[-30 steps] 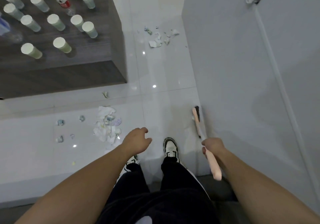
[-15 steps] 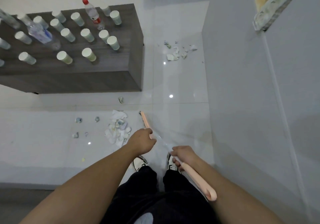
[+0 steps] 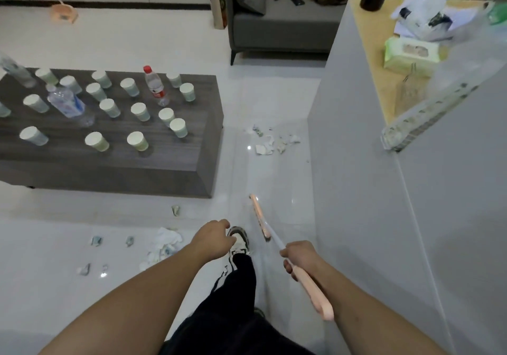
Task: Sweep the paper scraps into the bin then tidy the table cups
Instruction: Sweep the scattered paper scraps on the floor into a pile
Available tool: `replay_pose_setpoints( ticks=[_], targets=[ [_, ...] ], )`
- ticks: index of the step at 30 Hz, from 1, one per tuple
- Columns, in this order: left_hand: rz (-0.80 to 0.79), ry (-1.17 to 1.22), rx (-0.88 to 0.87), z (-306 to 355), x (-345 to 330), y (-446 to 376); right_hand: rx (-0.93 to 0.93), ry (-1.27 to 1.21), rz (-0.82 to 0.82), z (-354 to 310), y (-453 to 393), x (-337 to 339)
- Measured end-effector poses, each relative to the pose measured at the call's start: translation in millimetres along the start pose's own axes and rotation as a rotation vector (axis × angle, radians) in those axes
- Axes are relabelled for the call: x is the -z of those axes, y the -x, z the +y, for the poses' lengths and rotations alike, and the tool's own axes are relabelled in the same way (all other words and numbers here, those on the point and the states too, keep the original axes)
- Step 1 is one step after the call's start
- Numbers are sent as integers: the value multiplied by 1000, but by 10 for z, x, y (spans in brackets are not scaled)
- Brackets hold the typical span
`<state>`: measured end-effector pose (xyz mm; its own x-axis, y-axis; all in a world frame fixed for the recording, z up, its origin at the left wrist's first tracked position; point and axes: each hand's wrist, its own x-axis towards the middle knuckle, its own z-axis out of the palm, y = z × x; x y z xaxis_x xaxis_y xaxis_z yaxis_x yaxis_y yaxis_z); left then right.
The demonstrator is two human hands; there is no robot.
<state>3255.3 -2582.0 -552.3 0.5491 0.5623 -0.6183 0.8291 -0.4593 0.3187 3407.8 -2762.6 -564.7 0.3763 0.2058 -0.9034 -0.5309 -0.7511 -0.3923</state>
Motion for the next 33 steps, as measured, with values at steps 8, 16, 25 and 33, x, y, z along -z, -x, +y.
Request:
replay_pose_setpoints(
  ticks=[8,16,25,33],
  targets=[
    [-14,37,-49,429,880,-1415,41,-27,55,-1439,-550,236],
    [8,74,-33,624,1854,-2527,70,41,-1,-2977,-987,197],
    [10,101,119,681,2495,-3495,-50,-134,-193,-4638,-2022,-92],
    [-47,-27,196,1087,3006,-4300,-39,100,-271,-5616,-2972,-24]
  ],
)
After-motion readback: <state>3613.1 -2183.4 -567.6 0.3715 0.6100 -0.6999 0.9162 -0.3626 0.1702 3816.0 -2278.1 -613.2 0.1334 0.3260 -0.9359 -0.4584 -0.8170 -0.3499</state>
